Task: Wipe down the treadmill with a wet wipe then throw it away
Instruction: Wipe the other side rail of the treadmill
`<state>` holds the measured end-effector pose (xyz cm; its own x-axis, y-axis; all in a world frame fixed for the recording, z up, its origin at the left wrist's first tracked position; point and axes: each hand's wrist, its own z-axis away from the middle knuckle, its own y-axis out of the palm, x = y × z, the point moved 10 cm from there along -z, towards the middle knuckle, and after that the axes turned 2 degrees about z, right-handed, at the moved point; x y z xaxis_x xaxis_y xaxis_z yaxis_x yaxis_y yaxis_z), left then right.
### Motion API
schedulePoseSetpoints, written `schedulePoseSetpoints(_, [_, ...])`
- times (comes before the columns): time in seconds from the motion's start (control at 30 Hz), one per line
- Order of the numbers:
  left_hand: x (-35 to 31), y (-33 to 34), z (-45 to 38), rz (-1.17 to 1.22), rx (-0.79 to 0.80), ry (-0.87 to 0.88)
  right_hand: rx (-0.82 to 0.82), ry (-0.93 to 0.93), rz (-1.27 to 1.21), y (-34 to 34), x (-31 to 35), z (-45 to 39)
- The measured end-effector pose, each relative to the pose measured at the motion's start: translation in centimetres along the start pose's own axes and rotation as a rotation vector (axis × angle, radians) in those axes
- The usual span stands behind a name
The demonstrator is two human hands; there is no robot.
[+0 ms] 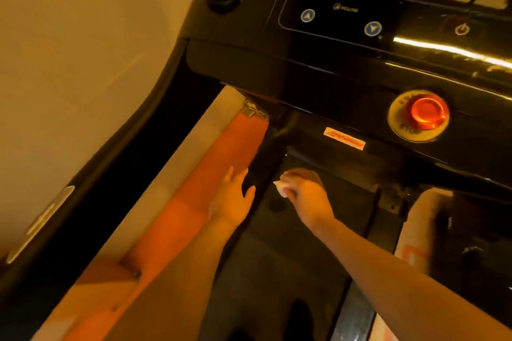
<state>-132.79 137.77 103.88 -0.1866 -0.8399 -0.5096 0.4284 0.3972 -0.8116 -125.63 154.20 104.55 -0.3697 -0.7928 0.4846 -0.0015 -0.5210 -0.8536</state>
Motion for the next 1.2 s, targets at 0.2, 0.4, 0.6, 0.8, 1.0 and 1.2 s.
schedulePoseSetpoints(0.2, [1.6, 0.7, -1.8, -0.094, 0.031, -0.053, 0.014, 0.005, -0.181, 2.1, 0.4, -3.2])
schedulePoseSetpoints(0.4, [5.5, 2.8, -5.4, -0.144, 0.042, -0.092, 0.055, 0.039, -0.035, 6.6, 0.0, -6.9])
schedulePoseSetpoints(0.6, [9.2, 6.1, -8.1, -0.136, 0.053, -0.077, 0.035, 0.024, 0.035, 11.2, -2.4, -9.1])
schedulePoseSetpoints(0.8, [11.6, 8.7, -9.1, -0.093, 0.024, -0.073, 0.038, -0.051, 0.099, 14.7, -4.8, -9.9])
schedulePoseSetpoints(1.0, [15.4, 11.1, -11.3, -0.102, -0.002, -0.115, 0.001, -0.144, 0.121, 17.9, -6.4, -12.9])
schedulePoseSetpoints(1.2, [18.6, 16.2, -15.3, -0.066, -0.053, -0.171, 0.003, -0.235, 0.159, 23.5, -9.4, -19.4])
